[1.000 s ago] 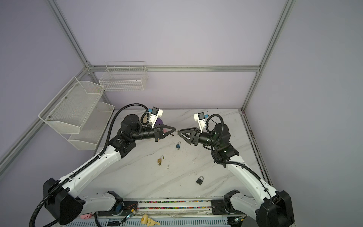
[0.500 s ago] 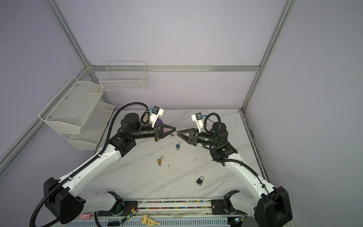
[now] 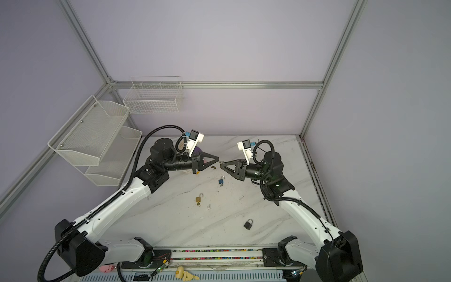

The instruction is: Unlock with the key

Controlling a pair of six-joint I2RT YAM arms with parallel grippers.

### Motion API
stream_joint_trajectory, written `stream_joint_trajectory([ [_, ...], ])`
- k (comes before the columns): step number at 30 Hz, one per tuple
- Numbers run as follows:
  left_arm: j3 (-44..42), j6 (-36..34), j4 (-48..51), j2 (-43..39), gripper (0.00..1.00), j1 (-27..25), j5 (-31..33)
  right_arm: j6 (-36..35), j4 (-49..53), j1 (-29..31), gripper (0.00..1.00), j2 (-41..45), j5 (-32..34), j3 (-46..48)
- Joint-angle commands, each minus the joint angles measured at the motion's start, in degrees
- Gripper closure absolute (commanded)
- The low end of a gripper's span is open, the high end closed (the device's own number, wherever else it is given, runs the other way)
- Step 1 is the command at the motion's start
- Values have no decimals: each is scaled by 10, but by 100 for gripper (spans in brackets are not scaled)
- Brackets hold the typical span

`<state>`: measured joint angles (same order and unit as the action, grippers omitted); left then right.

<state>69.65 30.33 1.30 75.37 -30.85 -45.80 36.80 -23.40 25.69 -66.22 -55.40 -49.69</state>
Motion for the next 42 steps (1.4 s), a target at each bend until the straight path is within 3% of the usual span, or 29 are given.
stream_joint_trajectory([
  [1,52,-14,-11,1,100,2,-15,3,-31,-2,78,-2,-13,-24],
  [10,60,-28,7,2,100,2,-10,0,-30,-2,85,-2,-11,-25],
  [19,68,-39,25,2,100,3,-5,0,-27,-2,79,4,-8,-22],
  [34,68,-42,28,-2,100,8,8,-8,-7,-2,81,1,-7,-23],
  [42,68,-41,27,-1,100,10,13,-21,11,-2,91,5,-5,-29],
])
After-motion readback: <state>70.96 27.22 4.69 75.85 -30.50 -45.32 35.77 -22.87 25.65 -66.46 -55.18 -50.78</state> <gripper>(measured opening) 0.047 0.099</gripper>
